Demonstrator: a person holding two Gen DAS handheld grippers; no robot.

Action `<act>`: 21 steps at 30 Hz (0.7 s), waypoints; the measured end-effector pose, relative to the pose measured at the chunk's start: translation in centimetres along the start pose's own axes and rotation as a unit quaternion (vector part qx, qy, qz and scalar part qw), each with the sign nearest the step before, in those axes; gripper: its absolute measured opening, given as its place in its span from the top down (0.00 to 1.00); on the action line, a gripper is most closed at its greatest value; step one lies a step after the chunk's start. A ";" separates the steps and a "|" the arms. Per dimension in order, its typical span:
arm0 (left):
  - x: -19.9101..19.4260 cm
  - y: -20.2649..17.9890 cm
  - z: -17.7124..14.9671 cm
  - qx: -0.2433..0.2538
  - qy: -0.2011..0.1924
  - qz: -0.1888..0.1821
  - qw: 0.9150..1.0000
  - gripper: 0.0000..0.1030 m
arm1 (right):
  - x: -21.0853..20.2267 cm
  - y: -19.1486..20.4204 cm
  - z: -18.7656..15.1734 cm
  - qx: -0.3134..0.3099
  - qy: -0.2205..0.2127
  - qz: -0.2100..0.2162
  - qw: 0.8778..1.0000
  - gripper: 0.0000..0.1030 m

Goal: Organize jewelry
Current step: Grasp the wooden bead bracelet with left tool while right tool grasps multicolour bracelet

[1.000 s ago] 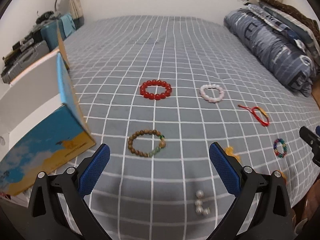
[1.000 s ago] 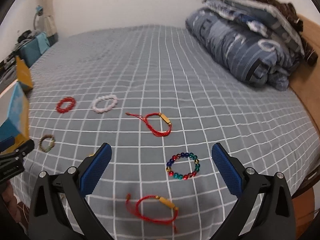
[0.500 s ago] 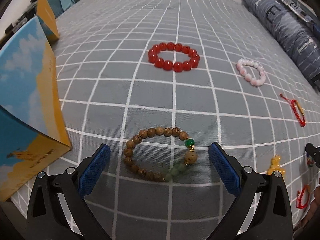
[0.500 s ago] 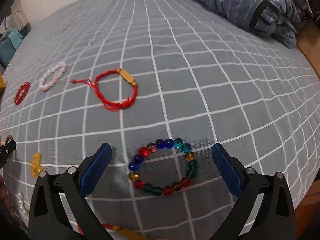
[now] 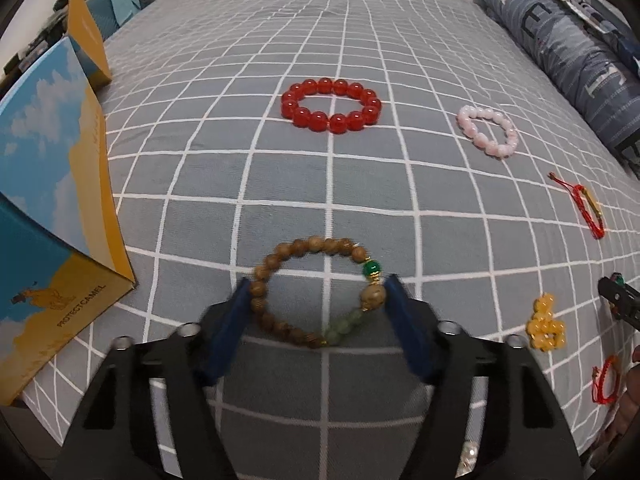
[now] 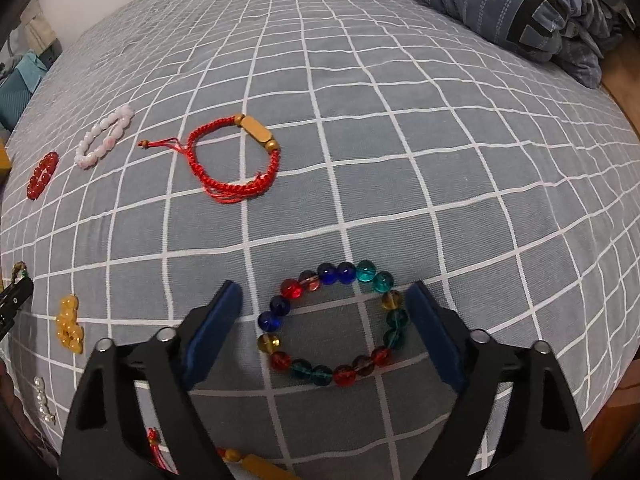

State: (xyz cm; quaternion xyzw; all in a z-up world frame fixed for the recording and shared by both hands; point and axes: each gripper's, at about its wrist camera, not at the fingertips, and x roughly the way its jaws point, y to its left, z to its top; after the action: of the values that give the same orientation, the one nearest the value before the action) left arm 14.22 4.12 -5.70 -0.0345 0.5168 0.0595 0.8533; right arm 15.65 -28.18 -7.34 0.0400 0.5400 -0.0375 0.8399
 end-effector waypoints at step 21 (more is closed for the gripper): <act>-2.2 -0.1 -1.0 0.004 -0.004 -0.043 0.999 0.90 | -1.5 -0.4 -0.5 0.015 -0.022 0.002 1.000 0.82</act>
State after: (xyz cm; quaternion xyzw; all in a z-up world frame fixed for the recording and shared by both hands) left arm 12.28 3.77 -4.20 -0.0526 0.5113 0.0209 0.8575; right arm 14.55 -28.47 -6.22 0.0532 0.5205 -0.0447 0.8510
